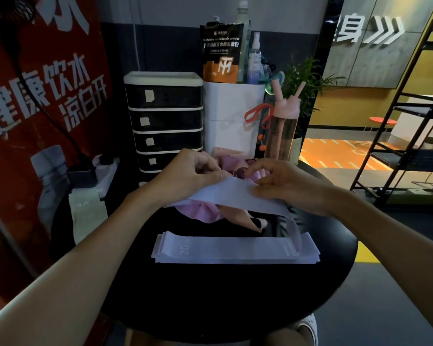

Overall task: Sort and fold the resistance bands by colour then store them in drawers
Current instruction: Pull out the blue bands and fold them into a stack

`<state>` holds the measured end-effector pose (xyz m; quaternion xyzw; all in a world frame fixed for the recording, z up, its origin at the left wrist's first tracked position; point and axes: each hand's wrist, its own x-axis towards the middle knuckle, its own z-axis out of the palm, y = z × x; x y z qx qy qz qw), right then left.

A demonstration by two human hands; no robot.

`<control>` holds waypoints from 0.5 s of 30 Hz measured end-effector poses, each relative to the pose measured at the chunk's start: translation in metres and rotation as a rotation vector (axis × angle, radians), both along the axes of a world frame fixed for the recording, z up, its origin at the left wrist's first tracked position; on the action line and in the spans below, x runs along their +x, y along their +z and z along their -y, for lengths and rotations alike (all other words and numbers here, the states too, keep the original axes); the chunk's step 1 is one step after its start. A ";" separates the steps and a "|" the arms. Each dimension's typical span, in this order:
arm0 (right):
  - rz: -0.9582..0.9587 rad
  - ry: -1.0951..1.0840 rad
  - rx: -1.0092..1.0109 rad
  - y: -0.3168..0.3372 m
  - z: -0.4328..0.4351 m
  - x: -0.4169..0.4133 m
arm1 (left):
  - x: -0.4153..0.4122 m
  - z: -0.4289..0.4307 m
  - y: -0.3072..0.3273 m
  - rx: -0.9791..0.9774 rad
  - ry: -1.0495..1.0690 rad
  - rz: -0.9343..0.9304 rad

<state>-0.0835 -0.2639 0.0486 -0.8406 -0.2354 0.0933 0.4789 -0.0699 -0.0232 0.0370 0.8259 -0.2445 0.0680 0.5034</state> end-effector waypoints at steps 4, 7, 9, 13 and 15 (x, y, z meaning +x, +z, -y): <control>-0.040 0.016 -0.009 -0.008 0.009 -0.006 | -0.003 -0.005 -0.001 0.077 -0.023 0.009; -0.095 -0.003 0.009 -0.014 0.021 -0.009 | -0.003 -0.015 -0.003 0.178 -0.041 -0.017; -0.136 -0.004 -0.018 -0.017 0.027 -0.011 | -0.006 -0.019 -0.006 0.226 -0.038 -0.020; -0.149 -0.014 -0.020 -0.024 0.038 -0.014 | -0.010 -0.025 -0.012 0.260 -0.018 -0.033; -0.122 -0.049 -0.035 -0.028 0.045 -0.014 | -0.010 -0.031 -0.016 0.304 -0.012 -0.075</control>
